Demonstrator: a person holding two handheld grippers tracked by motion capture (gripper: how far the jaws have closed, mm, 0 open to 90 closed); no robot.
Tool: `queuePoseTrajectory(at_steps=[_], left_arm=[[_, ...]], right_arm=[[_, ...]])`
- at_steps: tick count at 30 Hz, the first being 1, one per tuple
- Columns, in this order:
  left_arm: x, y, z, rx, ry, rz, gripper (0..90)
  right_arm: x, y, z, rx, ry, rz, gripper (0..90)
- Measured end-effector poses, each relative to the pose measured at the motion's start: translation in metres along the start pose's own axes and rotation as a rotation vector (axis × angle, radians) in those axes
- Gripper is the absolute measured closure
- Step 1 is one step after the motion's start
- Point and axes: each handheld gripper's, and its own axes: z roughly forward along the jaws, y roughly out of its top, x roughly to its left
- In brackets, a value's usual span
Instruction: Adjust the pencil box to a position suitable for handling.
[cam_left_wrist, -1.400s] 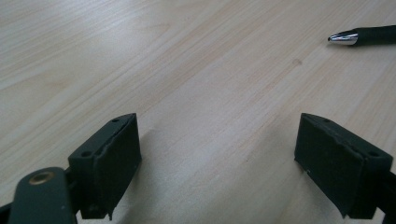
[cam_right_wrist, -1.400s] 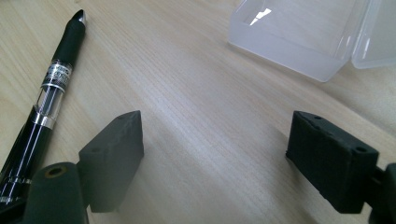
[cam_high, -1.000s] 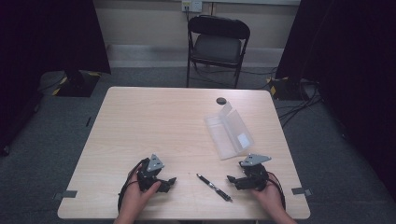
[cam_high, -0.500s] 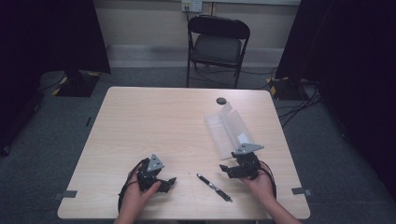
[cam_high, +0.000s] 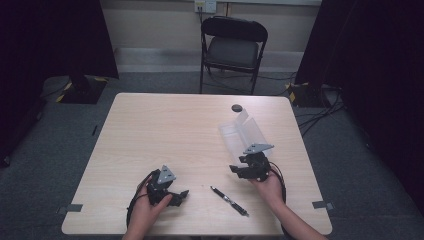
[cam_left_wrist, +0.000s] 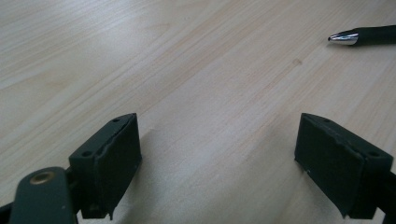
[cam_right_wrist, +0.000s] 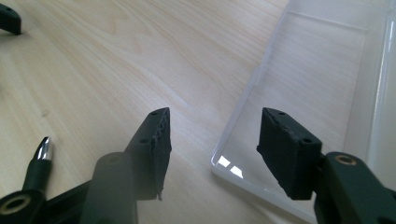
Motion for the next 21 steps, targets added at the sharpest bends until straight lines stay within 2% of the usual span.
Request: queuePoseTrajectory(at_steps=[7, 10, 11, 14, 21], left_arm=[[0.000, 0.000, 0.000, 0.000, 0.000, 0.000, 14.0], [0.000, 0.000, 0.000, -0.002, 0.000, -0.001, 13.9], [0.000, 0.000, 0.000, -0.002, 0.000, -0.001, 13.8], [0.000, 0.000, 0.000, -0.002, 0.000, -0.001, 13.9], [0.000, 0.000, 0.000, -0.001, -0.001, -0.001, 13.8]], right_arm=[[0.002, 0.004, 0.013, 0.045, -0.024, 0.021, 55.5], [0.001, 0.004, 0.016, 0.050, -0.025, 0.028, 57.3], [0.001, 0.004, 0.016, 0.050, -0.025, 0.028, 57.3], [-0.002, 0.003, 0.018, 0.070, -0.025, 0.023, 66.3], [-0.002, 0.003, 0.018, 0.084, -0.024, 0.014, 73.8]])
